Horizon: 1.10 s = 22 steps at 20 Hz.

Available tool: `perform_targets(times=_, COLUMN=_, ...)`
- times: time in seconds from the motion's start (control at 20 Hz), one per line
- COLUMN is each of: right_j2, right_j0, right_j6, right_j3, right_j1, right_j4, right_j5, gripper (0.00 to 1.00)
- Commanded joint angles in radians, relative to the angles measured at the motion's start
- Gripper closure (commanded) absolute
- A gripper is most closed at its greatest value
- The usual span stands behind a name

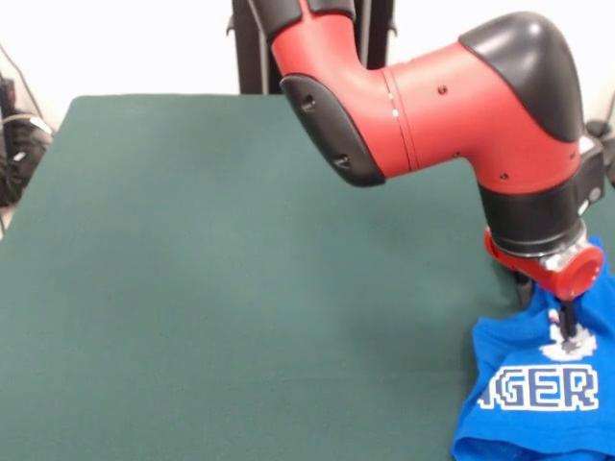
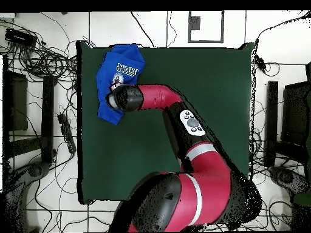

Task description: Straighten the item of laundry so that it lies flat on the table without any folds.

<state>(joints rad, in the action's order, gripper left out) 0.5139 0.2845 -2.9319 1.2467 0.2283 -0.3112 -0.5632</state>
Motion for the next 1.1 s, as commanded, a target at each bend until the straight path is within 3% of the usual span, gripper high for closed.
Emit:
perform_targets(times=0.05, right_j2=-0.038, right_j0=-0.021, right_j6=0.031, right_j3=0.01, right_j1=-0.023, right_j4=-0.066, right_j5=0.194, gripper=0.0)
perform_targets(times=0.35, right_j2=-0.158, right_j0=-0.076, right_j6=-0.133, right_j3=0.026, right_j1=0.048, right_j4=-0.079, right_j5=0.419, gripper=0.0)
perform_targets(times=0.5, right_j2=-0.162, right_j0=-0.048, right_j6=-0.153, right_j3=0.087, right_j1=0.073, right_j4=-0.051, right_j5=0.52, gripper=0.0)
perform_targets(times=1.05, right_j2=-0.153, right_j0=-0.028, right_j6=-0.02, right_j3=0.128, right_j1=0.074, right_j4=-0.015, right_j5=0.502, gripper=0.0)
perform_targets(times=1.1, right_j2=-0.145, right_j0=-0.016, right_j6=-0.006, right_j3=0.134, right_j1=0.074, right_j4=-0.016, right_j5=0.496, gripper=1.0)
